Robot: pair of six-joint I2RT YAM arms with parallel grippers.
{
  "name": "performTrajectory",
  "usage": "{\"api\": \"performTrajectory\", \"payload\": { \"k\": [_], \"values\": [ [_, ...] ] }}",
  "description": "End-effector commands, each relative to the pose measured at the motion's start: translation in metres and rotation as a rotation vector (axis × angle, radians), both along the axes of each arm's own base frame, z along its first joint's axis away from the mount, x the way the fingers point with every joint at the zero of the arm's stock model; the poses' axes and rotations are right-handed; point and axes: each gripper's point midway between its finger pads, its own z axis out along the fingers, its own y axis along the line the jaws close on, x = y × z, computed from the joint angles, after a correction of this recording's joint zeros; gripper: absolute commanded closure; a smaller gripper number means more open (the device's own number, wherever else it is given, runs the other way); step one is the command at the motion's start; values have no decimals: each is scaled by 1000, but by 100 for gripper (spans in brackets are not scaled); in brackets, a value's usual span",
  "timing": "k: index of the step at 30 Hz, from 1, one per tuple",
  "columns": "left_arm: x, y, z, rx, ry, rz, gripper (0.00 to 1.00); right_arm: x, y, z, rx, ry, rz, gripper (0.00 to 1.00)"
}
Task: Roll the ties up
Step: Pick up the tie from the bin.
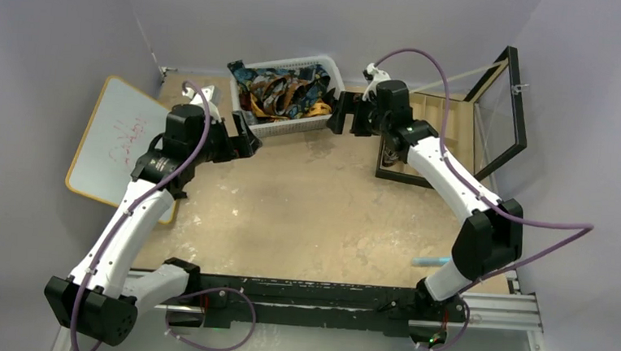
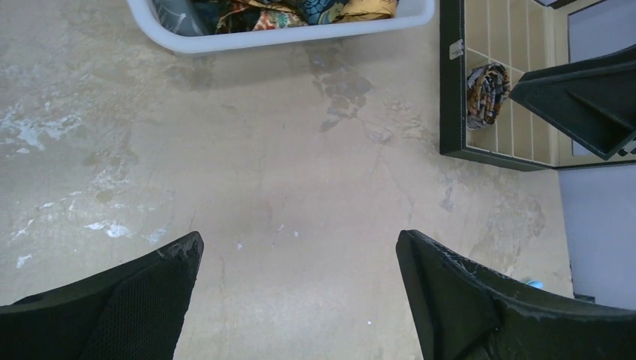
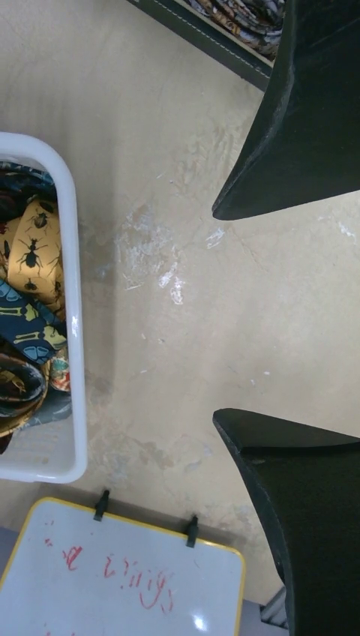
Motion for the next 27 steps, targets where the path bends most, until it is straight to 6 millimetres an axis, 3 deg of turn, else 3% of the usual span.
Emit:
{"api": "performTrajectory", "payload": {
  "k": [1, 8, 12, 19, 27],
  "values": [
    [3, 11, -4, 1, 6, 79, 0, 19, 8, 21, -13, -68, -46, 2],
    [-3, 10, -18, -15, 37, 84, 0, 54, 28, 25, -1, -93, -148, 5],
    [-14, 7, -38, -36, 79, 70, 0, 78, 39, 38, 24, -125, -210, 8],
    [-25, 0, -63, -87, 156, 62, 0, 126, 63, 31, 66, -135, -257, 15],
    [-38, -3, -71, -113, 187, 46, 0, 163, 90, 7, 75, -110, -246, 24]
  ]
}}
